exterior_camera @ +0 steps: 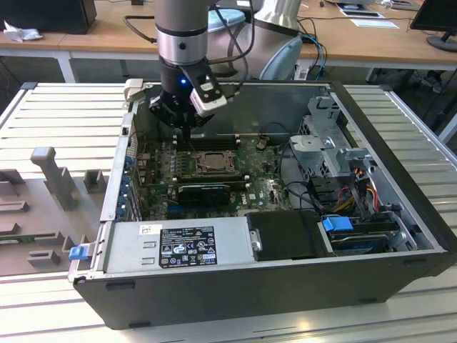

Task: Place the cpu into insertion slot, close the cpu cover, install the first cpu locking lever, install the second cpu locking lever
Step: 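Install the first cpu locking lever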

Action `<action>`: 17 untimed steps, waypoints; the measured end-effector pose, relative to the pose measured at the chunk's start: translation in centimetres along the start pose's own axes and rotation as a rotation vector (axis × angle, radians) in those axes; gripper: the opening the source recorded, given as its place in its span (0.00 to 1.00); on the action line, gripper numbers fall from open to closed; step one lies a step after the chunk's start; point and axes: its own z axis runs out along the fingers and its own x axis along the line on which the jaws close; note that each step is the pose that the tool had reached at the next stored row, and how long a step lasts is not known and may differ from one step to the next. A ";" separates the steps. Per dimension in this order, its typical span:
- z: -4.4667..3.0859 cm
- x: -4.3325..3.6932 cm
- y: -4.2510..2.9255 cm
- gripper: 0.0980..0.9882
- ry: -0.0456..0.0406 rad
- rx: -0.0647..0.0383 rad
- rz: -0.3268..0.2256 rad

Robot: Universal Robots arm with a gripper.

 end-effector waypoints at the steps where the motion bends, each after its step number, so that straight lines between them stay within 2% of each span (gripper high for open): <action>1: 0.03 0.44 0.02 0.01 0.0000 0.000 0.000; 3: 0.10 1.11 0.13 0.01 -0.0002 0.000 0.000; 5: 0.26 1.40 0.71 0.01 0.0001 0.000 0.000; 13: 0.98 1.43 2.60 0.01 0.0000 0.000 0.000; 17: 1.18 1.38 3.01 0.01 0.0003 0.000 0.000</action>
